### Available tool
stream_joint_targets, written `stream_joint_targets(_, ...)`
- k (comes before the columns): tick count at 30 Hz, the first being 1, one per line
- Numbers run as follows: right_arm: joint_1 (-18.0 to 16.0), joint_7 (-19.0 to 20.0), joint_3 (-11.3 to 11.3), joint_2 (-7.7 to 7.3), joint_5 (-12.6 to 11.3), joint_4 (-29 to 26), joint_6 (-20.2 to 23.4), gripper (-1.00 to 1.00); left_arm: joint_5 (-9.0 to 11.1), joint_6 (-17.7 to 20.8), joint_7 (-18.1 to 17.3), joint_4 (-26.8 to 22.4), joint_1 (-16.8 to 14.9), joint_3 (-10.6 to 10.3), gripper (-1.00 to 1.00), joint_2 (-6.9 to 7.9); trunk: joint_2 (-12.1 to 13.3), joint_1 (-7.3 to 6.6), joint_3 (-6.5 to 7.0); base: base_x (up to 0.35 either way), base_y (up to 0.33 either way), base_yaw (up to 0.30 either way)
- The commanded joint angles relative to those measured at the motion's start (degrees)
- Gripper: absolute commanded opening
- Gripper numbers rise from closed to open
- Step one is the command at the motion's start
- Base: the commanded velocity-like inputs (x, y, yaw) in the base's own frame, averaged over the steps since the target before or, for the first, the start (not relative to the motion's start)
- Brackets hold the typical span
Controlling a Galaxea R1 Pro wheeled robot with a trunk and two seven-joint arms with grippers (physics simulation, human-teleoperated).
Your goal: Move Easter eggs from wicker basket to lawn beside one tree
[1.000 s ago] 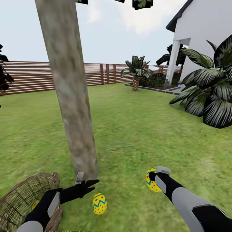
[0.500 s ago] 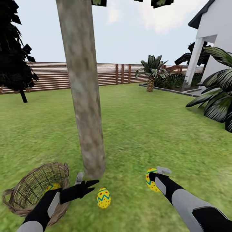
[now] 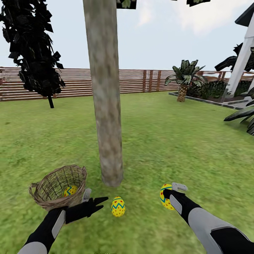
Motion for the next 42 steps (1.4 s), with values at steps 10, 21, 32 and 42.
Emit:
stream_joint_targets(10,0.02,-0.31,0.58,-0.06,-0.31,-0.18,0.42,-1.0,0.27,0.36,-0.15,0.01,-0.05,0.11,1.0,-0.02,-0.02,-0.01,-0.05,0.0,-0.334,0.294)
stream_joint_targets(21,0.02,-0.3,0.86,3.55,0.19,0.88,0.65,-1.0,0.48,0.36,-0.23,0.01,-0.05,0.29,1.0,0.15,-0.02,-0.01,-0.05,0.161,-0.283,0.294)
stream_joint_targets(32,0.02,-0.31,0.84,4.86,0.31,0.87,0.5,-1.0,0.57,0.28,-0.23,0.01,-0.05,0.3,1.0,0.16,-0.02,-0.01,-0.05,0.242,-0.242,0.294)
stream_joint_targets(42,0.02,0.06,0.84,5.0,0.27,0.87,0.45,-1.0,0.57,0.29,-0.31,0.1,-0.05,0.29,1.0,0.14,-0.02,-0.01,-0.05,0.102,-0.098,0.172)
